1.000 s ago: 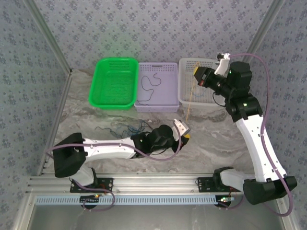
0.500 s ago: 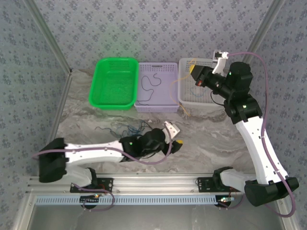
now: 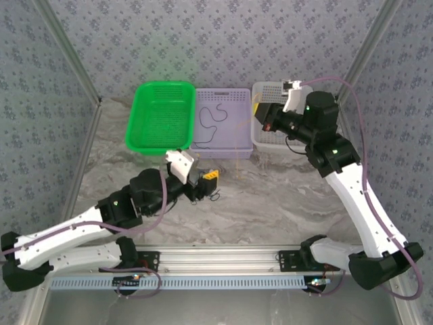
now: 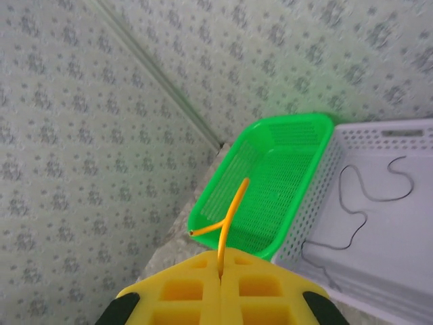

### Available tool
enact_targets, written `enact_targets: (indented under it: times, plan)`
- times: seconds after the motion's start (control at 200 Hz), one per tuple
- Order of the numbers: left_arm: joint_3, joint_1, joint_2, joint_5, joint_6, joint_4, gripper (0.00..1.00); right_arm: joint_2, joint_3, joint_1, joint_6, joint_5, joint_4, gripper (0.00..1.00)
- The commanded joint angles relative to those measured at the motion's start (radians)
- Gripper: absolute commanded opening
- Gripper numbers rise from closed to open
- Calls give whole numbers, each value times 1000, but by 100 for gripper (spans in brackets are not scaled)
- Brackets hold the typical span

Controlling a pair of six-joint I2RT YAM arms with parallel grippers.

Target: Untangle the cables

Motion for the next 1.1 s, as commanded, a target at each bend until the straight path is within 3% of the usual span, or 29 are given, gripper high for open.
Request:
enact_targets:
  times: [0.0,0.145,0.325,0.495,0.575,0.74,0.994,1.094]
  plan:
    - [52,80,36,100,53,-36,79,25,31,74,-33,60,-66,0]
    - [73,106,100,115,152,19,86,51,40,151,-26,75,-90,0]
    - [38,141,135,134,272,101,86,102,71,234,-33,79,-134,0]
    - [7,204,147,139,298,113,83,131,75,283,-32,72,-132,0]
    - [-9,237,147,184,295,122,76,138,75,294,-27,71,-125,0]
    - [-11,261,165,254,278,111,47,151,76,299,-12,61,-103,0]
    - [-35,274,180,279,256,121,48,170,94,299,3,46,-87,0]
    - [-38,292,182,296,247,124,34,172,102,299,5,42,-86,0]
